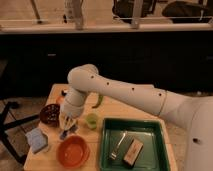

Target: Place towel in red bowl

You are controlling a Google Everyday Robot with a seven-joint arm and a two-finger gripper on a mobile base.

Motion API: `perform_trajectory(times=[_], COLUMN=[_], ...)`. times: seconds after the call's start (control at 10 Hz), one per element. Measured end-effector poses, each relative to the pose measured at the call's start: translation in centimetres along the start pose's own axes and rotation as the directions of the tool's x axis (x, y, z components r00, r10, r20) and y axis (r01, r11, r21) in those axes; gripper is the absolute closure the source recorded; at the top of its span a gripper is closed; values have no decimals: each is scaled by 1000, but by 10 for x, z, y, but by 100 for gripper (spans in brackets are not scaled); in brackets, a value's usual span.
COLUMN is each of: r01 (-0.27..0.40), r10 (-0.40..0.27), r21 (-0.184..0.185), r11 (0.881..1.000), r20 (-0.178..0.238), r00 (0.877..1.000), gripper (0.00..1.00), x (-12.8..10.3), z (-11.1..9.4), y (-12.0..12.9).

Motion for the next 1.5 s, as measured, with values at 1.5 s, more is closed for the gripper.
perform_trajectory(times=[1.5], r01=[-105], r10=[95], r21=[99], r11=[990], r20=[101], r00=[990], gripper=[100], x=[-11], z=[68], y=[46])
